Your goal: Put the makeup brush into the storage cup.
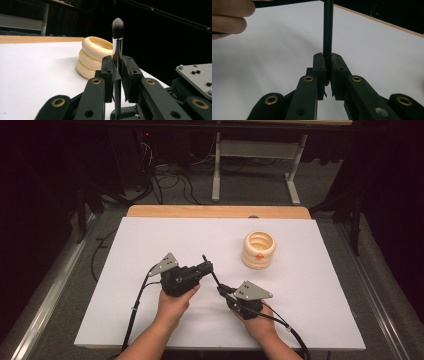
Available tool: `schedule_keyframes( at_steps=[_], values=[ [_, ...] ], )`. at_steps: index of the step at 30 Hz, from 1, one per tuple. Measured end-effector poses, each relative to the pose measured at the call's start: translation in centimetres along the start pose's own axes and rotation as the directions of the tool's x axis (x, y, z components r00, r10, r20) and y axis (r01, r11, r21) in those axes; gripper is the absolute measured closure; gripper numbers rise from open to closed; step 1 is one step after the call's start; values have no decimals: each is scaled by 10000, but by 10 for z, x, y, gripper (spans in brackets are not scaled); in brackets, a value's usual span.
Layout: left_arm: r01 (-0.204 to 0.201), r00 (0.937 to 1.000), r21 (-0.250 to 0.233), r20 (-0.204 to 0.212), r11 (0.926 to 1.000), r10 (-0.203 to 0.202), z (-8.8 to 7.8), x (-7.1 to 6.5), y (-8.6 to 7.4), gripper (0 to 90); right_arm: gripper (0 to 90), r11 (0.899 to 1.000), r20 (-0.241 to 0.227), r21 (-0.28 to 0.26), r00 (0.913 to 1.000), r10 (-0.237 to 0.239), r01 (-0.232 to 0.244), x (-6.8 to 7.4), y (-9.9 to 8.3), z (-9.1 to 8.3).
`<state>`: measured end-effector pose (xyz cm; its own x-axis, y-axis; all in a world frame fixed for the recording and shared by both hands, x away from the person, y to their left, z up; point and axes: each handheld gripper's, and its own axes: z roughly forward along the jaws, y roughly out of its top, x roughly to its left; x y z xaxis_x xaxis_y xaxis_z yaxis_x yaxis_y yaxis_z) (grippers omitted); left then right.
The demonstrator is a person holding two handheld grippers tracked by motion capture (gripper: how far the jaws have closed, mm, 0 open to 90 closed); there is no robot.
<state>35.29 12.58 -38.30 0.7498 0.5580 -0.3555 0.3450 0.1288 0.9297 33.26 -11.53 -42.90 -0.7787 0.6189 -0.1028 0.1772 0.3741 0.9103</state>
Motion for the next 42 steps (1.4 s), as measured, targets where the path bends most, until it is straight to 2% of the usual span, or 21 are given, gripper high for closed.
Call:
schedule_keyframes(
  at_steps=[7,19,35,42],
  values=[
    [56,9998,-118,184,9999,-54,0,0,-1,833,860,10000,15,4,10000,8,-8,0,0,0],
    [-28,9997,-149,222,9999,31,-1,0,-1,836,851,10000,-13,-3,10000,35,-35,0,0,0],
    [-304,9995,-105,118,9995,305,0,-3,-2,835,659,9994,-248,-8,9991,345,-345,-1,0,1],
    [-769,9970,119,-18,9970,769,1,-7,-4,835,581,9990,-278,-25,9986,450,-451,-2,1,0]
  ],
)
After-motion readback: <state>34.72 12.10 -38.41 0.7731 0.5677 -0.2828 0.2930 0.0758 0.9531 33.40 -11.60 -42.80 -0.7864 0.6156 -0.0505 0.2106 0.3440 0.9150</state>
